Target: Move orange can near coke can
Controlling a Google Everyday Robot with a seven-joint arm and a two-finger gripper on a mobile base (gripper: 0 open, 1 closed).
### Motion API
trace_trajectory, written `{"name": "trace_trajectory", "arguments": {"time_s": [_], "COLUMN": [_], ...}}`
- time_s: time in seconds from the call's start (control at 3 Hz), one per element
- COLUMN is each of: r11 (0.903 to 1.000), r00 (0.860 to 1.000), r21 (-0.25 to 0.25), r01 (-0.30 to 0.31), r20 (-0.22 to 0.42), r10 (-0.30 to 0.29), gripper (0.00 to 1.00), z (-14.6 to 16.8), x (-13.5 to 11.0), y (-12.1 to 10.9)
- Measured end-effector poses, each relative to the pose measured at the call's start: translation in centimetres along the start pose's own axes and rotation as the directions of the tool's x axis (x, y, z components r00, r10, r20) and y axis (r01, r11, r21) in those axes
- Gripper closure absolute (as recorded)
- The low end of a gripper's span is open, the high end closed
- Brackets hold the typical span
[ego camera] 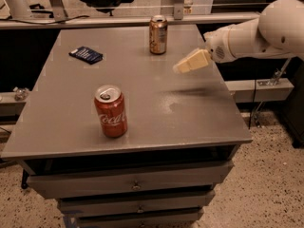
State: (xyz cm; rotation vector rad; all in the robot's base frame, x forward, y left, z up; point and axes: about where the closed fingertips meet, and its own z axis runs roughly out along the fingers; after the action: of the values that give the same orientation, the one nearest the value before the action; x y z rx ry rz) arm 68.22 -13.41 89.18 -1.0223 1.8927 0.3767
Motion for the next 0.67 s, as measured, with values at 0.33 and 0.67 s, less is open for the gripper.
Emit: {"name": "trace_trajectory", "arguments": {"time_s": [0.33,0.67], "r11": [0.9978,0.9941], "r00": [0.989,0.965], "r21": [0.019,0.011], "r01": [-0.064,-0.108], "r20": [0.135,0.244], "r10": [0.06,0.102], "gripper": [0.0,0.0], "z": [2.9,5.7], "x": [-2.1,-4.0], "y": [-3.0,-5.0]}}
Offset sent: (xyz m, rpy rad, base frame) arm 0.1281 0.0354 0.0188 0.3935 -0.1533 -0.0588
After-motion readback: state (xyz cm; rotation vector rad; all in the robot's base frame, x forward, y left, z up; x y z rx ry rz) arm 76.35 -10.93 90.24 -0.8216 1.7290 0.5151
